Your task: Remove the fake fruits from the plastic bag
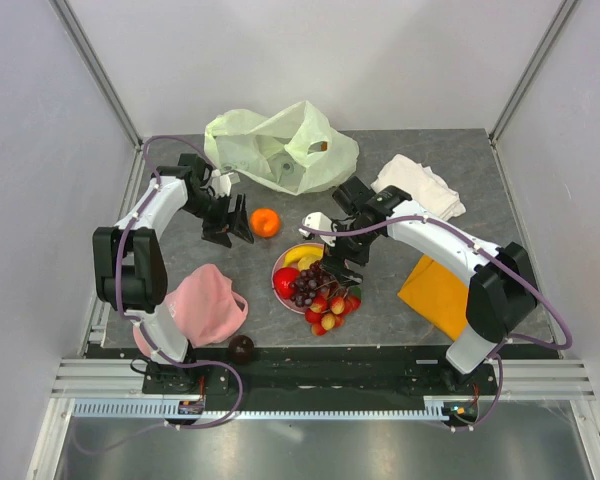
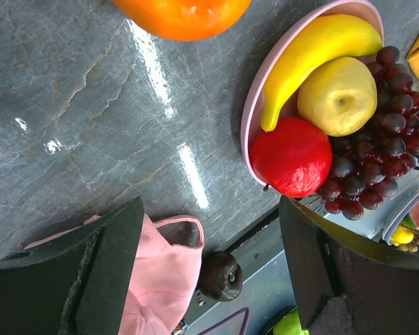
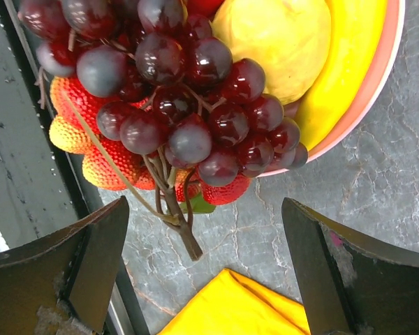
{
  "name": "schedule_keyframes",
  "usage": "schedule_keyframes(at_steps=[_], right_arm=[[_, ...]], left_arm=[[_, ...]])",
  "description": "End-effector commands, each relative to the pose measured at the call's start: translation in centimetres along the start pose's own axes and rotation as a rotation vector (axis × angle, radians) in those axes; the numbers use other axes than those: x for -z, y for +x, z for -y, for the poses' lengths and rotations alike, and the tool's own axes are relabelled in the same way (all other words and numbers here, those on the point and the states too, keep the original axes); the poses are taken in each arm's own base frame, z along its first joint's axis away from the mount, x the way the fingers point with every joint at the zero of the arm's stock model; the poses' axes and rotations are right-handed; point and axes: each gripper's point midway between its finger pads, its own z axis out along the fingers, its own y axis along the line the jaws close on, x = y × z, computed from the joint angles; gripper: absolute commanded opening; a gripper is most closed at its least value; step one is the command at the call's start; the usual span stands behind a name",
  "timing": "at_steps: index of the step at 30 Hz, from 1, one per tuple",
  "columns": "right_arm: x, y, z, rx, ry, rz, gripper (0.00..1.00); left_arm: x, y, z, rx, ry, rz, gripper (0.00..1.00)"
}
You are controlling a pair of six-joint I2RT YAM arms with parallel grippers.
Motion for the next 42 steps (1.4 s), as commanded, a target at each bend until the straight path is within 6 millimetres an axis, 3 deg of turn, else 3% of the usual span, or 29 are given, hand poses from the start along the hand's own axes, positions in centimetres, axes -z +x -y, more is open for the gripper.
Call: schedule_keyframes(at_steps=[1,6,9,10,13,17,22,27,29,37,42], right_arm=[[-0.7,0.5,0.5,0.026,0.012,-0.022,0.98],[-1.2,0.8,0.6,0.022,-0.002,-0.050,0.93],[-1.1,0.9,0.4,0.022,-0.023,-0.064,0.75],[-0.9,0.6,0.3,0.037,-0.030,-0.061,0.62],[-0.1,0.4,-0.3,0.067,-0.065,-0.071,0.34],[2.4,1.2,-2.4,0.134,-0.162,-0.128,0.12],[6.8,0.1,-3.7,0.269,-0.137,-0.082,0.07],[9.4,-1.1,-3.8,0.336,-0.051,-0.041,0.06],[10.0,-1.1,-3.6,0.369,-0.019,-0.050,0.05],[11.2,2.6,-1.6,0.467,0.090,-0.219,0.00],[12.8,1.9,-0.5,0.461,0.151,-0.191,0.00]], left_arm=[[0.0,-0.9,0.1,0.014,-0.002,0.021,0.84],[0.0,-0.9,0.2,0.007,0.001,0.021,0.84],[0.1,-0.9,0.2,0.004,0.001,0.024,0.84],[0.0,-0.9,0.2,0.005,0.003,0.023,0.84],[0.0,-1.0,0.2,0.005,0.006,0.023,0.84],[0.0,-1.3,0.3,0.003,0.013,0.028,0.84],[-0.1,-1.8,0.4,0.005,0.021,0.027,0.83],[-0.1,-2.2,0.5,0.002,0.024,0.031,0.83],[-0.1,-2.3,0.5,0.001,0.025,0.031,0.83],[0.0,-2.2,0.7,0.001,0.035,0.030,0.83],[-0.1,-1.9,0.6,0.005,0.035,0.023,0.83]])
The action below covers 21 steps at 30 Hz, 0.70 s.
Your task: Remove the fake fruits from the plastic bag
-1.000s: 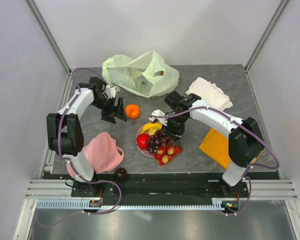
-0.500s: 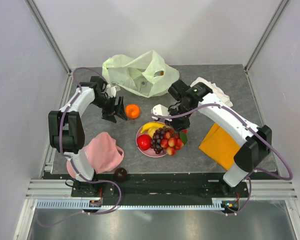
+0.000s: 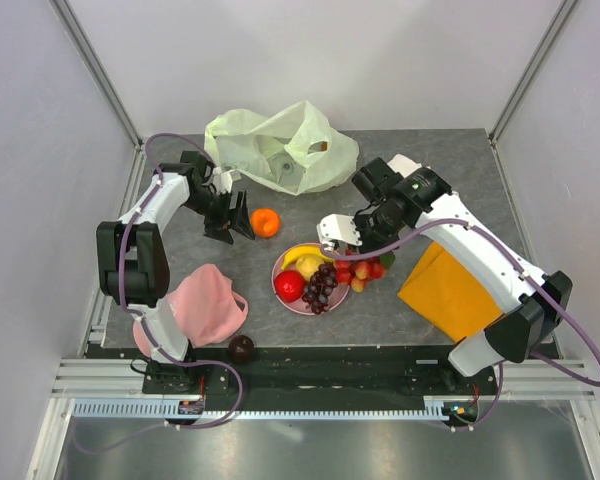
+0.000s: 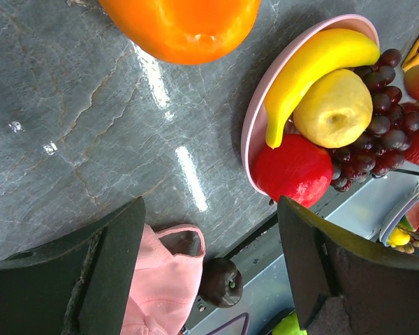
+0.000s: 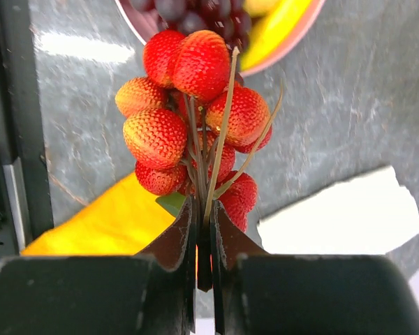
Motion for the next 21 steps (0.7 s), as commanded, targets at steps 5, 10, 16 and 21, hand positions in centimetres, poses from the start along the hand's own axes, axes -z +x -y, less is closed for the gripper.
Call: schedule_keyframes(at_steps=[5,10,16,21], right_arm=[[5.4,-1.7,2.3,-0.048,0.109,0.063,0.00],[8.5,-6.1,5.9,-0.125,0.221,0.233,0.00],[9.6,-10.8,9.4,-0.262,0.301,0.473,0.00],[10.6,-14.3,13.7,-0.372,0.401,0.668,0.00]], left_arm=[[0.2,-0.7,0.7,0.005,0.027,0.016,0.83],[0.6,-1.1,1.1,-0.007,0.030,0.034,0.82],[1.9,-1.2,2.2,-0.043,0.041,0.073,0.82],[3.6,-1.2,3.5,-0.096,0.051,0.139,0.81]])
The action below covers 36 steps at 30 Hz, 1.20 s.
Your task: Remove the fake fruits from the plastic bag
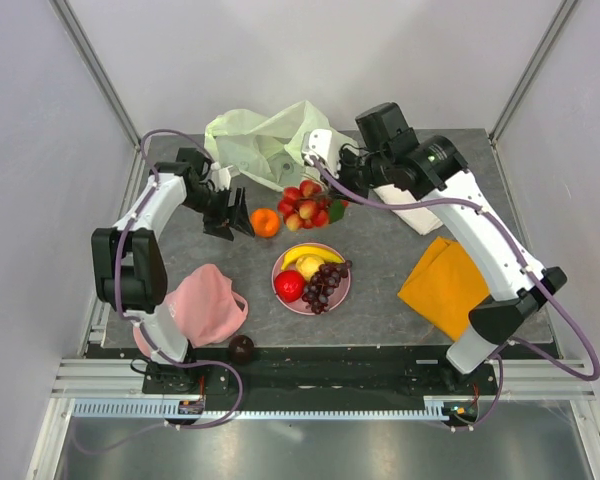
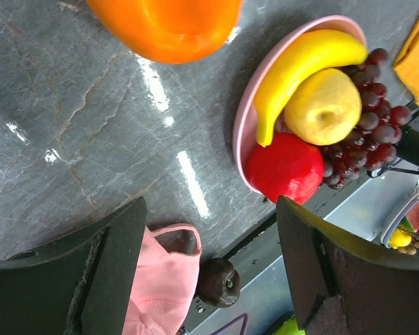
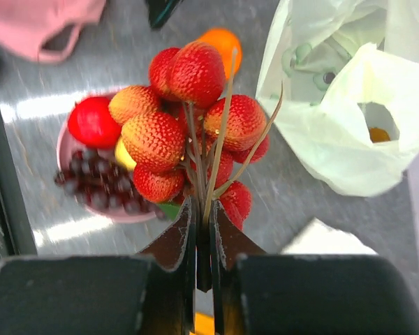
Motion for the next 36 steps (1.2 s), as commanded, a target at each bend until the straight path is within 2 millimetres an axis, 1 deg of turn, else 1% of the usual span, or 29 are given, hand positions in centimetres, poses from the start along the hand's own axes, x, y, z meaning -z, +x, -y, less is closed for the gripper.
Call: schedule_keyframes(at_steps=[1,4,5,6,7,8,9,10,11,12,13,14,15,16,17,18,19,20,21,22,23,25,26,29,32,33,34,35,36], right_arm=[[-1.2,-7.2,3.5,-0.137,0.082,0.283,0.00],[-2.5,-9.1,4.9,-0.154,0.069,0.332,0.00],[-2.8,-9.4,5.3,-0.176,0.076,0.341,0.00],[-3.6,-9.6,5.9,-0.185,0.083,0.341,0.00],[-4.0,-9.6,6.8,-0.195,0.114,0.342,0.00],[-4.4,-9.6,7.3,-0.221,0.128,0.343,0.00],[-5.4,-9.6,8.1,-0.231,0.144,0.344,0.00],[-5.9,-9.6,8.5,-0.241,0.155,0.342,0.00],[-7.5,-8.6,9.5,-0.270,0.183,0.307,0.00],[-7.7,-8.9,10.5,-0.278,0.220,0.313,0.00],[-8.1,-8.6,11.3,-0.285,0.249,0.304,0.00],[-9.6,-7.8,12.0,-0.294,0.265,0.278,0.00],[-9.4,-7.9,13.3,-0.293,0.321,0.281,0.00],[-9.9,-7.6,13.9,-0.296,0.344,0.271,0.00],[-11.4,-6.5,14.6,-0.306,0.362,0.239,0.00],[-11.7,-6.2,15.4,-0.305,0.393,0.232,0.00],[-12.2,-5.6,15.9,-0.311,0.406,0.217,0.00],[-13.9,-4.2,16.1,-0.322,0.407,0.180,0.00],[-14.4,-3.2,16.7,-0.332,0.446,0.150,0.00],[-15.2,-2.4,16.9,-0.339,0.450,0.128,0.00],[-16.8,-1.1,16.8,-0.343,0.435,0.095,0.00],[-18.7,0.4,15.7,-0.342,0.388,0.055,0.00],[-20.1,1.9,15.0,-0.357,0.361,0.017,0.00],[-22.3,4.6,13.8,-0.402,0.324,-0.045,0.00],[-23.1,6.1,13.2,-0.422,0.310,-0.082,0.07],[-23.2,6.2,13.0,-0.428,0.307,-0.085,0.09],[-23.3,6.4,12.9,-0.434,0.305,-0.092,0.17],[-23.5,6.9,12.4,-0.449,0.288,-0.101,0.45],[-23.5,7.1,12.1,-0.454,0.274,-0.106,0.55]], left_arm=[[3.0,-1.1,3.0,-0.085,0.043,0.120,0.81],[3.5,-1.0,3.4,-0.105,0.041,0.138,0.81],[3.6,-0.9,3.4,-0.110,0.039,0.142,0.81],[3.7,-0.9,3.5,-0.112,0.039,0.146,0.81],[4.0,-0.8,3.7,-0.118,0.035,0.153,0.80],[4.2,-0.8,3.7,-0.120,0.029,0.159,0.80],[4.2,-0.7,3.7,-0.120,0.026,0.159,0.80],[4.6,-0.7,3.8,-0.126,0.016,0.170,0.80],[4.8,-0.7,3.8,-0.132,0.012,0.175,0.80],[4.8,-0.5,3.9,-0.134,0.011,0.176,0.80],[4.9,-0.5,3.9,-0.138,0.007,0.180,0.80],[5.2,-0.4,4.1,-0.146,0.006,0.189,0.80],[5.2,-0.2,4.1,-0.147,0.008,0.188,0.80],[5.3,-0.1,4.1,-0.148,0.006,0.188,0.80],[5.5,0.0,4.2,-0.152,0.004,0.191,0.80],[5.4,0.1,4.2,-0.156,0.002,0.190,0.80],[5.5,0.2,4.2,-0.157,0.002,0.191,0.80],[5.5,0.2,4.2,-0.160,0.002,0.191,0.81],[5.7,0.2,4.3,-0.168,0.001,0.196,0.80],[5.7,0.2,4.4,-0.168,0.003,0.196,0.80],[5.7,0.2,4.4,-0.171,0.002,0.198,0.80],[5.8,0.1,4.5,-0.178,0.005,0.203,0.80],[5.9,0.0,4.5,-0.184,0.006,0.206,0.80],[5.8,-0.2,4.6,-0.187,0.010,0.209,0.80],[5.7,-0.3,4.5,-0.187,0.013,0.206,0.80],[5.7,-0.4,4.6,-0.190,0.016,0.209,0.80],[5.5,-0.4,4.4,-0.188,0.016,0.205,0.80],[5.4,-0.3,4.3,-0.188,0.016,0.198,0.80],[5.2,-0.2,3.9,-0.182,-0.003,0.193,0.80]])
